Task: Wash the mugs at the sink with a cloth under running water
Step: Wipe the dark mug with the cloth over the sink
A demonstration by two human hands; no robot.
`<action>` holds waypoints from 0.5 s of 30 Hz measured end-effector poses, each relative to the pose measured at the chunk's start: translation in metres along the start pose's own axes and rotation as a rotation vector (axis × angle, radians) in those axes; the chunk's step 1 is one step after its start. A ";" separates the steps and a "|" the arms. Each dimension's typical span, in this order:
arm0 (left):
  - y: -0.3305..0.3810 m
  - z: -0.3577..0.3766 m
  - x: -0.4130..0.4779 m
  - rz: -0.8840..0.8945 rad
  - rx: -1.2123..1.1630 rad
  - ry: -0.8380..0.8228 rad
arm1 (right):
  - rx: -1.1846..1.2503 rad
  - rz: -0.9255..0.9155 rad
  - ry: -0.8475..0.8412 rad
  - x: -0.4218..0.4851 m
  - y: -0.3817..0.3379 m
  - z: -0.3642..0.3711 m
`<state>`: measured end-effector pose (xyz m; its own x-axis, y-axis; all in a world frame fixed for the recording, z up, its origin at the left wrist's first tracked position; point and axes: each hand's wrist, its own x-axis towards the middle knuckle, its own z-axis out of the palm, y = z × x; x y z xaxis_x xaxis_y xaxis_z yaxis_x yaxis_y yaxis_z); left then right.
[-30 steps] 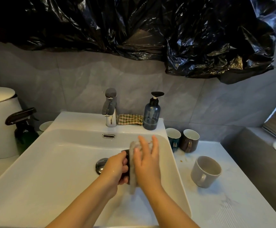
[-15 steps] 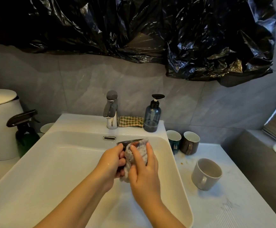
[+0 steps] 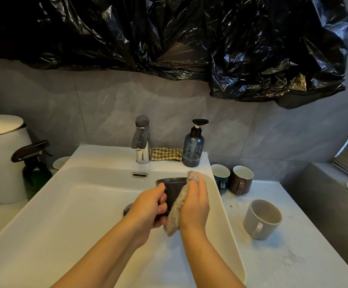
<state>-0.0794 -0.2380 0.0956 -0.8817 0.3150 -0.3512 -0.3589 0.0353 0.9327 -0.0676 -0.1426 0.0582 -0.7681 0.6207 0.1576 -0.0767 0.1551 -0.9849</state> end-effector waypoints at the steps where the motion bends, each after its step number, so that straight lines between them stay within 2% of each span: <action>1: 0.001 0.000 0.000 0.003 -0.022 -0.006 | -0.129 -0.080 0.000 -0.006 0.000 0.002; 3: 0.005 0.000 0.001 0.006 -0.097 -0.030 | -0.438 -0.346 -0.074 -0.022 0.009 0.006; 4: 0.006 -0.001 0.001 0.011 -0.115 -0.045 | -0.487 -0.412 -0.116 -0.025 0.013 0.004; 5: 0.005 -0.002 0.000 0.015 -0.108 -0.057 | -0.469 -0.402 -0.160 -0.022 0.012 0.000; 6: 0.004 -0.002 -0.002 0.013 -0.086 -0.061 | -0.349 -0.310 -0.165 -0.013 0.008 -0.005; 8: 0.001 -0.003 -0.006 0.000 -0.050 -0.056 | 0.022 0.032 -0.109 0.008 0.003 -0.014; 9: 0.001 -0.003 -0.006 0.002 -0.044 -0.050 | 0.124 0.149 -0.087 0.012 0.000 -0.017; 10: 0.001 -0.004 -0.006 0.004 -0.047 -0.041 | 0.119 0.144 -0.084 0.009 -0.003 -0.016; 13: 0.004 -0.006 -0.003 -0.002 -0.101 -0.012 | -0.247 -0.231 -0.214 -0.022 0.007 -0.004; 15: 0.000 -0.006 -0.003 0.003 -0.066 -0.015 | -0.303 -0.262 -0.270 -0.029 0.014 -0.001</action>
<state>-0.0784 -0.2448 0.0967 -0.8783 0.3294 -0.3466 -0.3760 -0.0282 0.9262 -0.0459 -0.1576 0.0396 -0.8882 0.3158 0.3337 -0.1313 0.5215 -0.8431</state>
